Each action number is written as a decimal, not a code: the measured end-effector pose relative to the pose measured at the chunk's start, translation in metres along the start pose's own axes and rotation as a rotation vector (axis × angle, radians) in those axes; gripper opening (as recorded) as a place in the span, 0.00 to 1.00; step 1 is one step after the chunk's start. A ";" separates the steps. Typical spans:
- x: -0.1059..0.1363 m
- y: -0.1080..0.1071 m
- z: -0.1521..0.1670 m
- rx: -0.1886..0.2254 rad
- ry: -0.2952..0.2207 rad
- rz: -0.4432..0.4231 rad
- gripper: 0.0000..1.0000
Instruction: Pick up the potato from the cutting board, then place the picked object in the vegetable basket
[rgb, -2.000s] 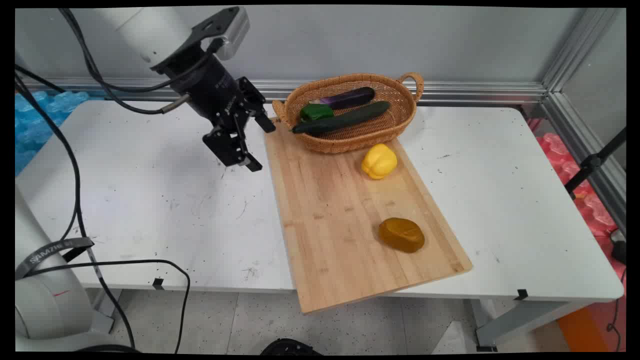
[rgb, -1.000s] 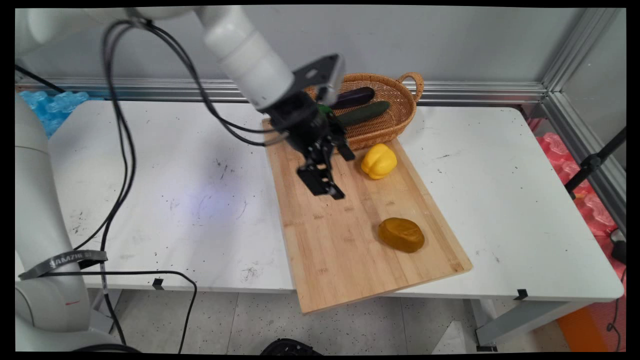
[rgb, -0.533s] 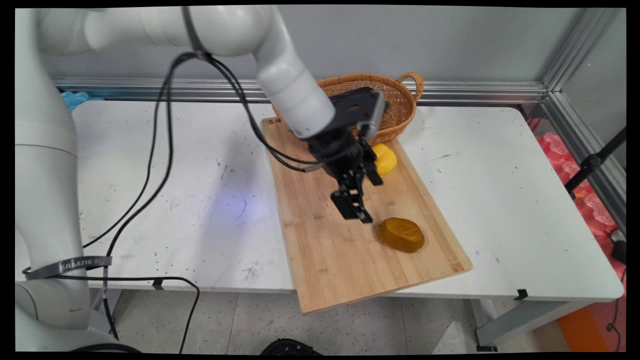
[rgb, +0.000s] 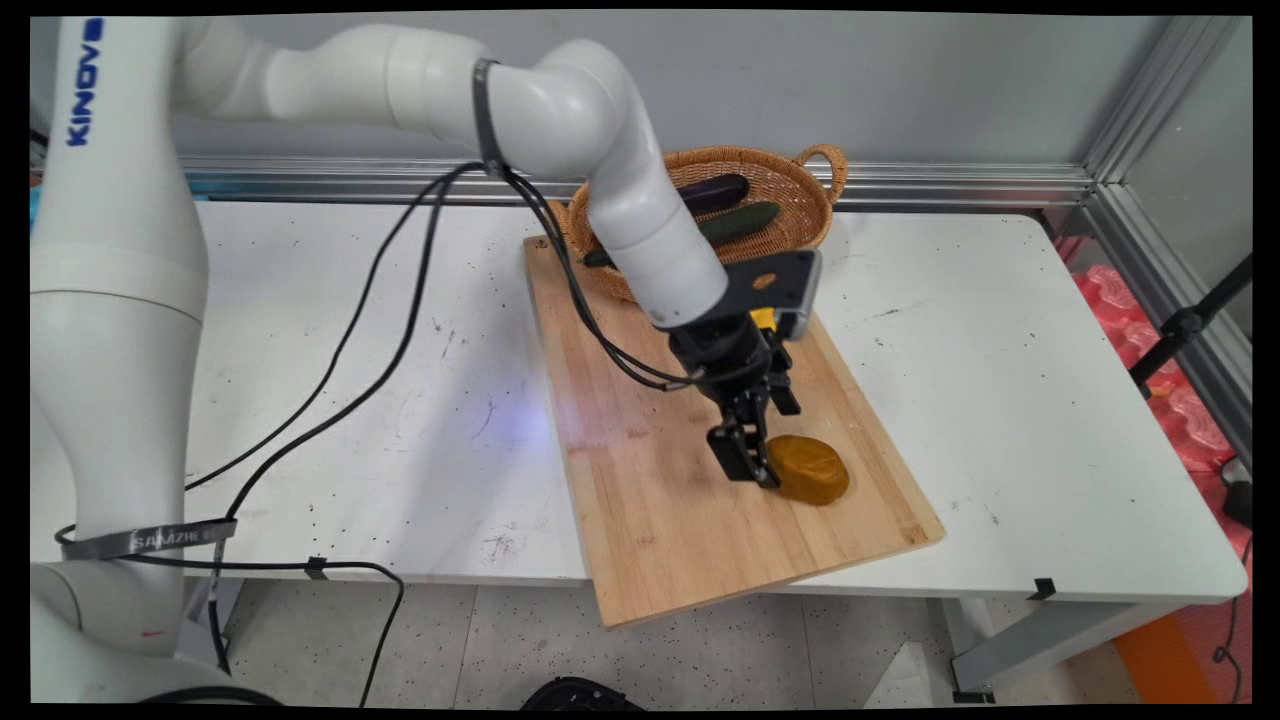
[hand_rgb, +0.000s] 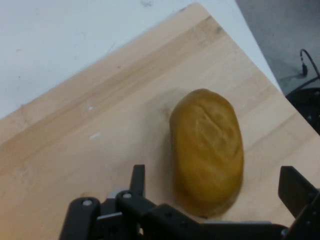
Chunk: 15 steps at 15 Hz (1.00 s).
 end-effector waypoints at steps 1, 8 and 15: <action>0.002 -0.001 0.006 -0.002 -0.003 0.001 1.00; 0.008 -0.003 0.024 -0.016 -0.013 0.006 0.00; 0.016 0.003 -0.005 0.025 -0.018 -0.045 0.00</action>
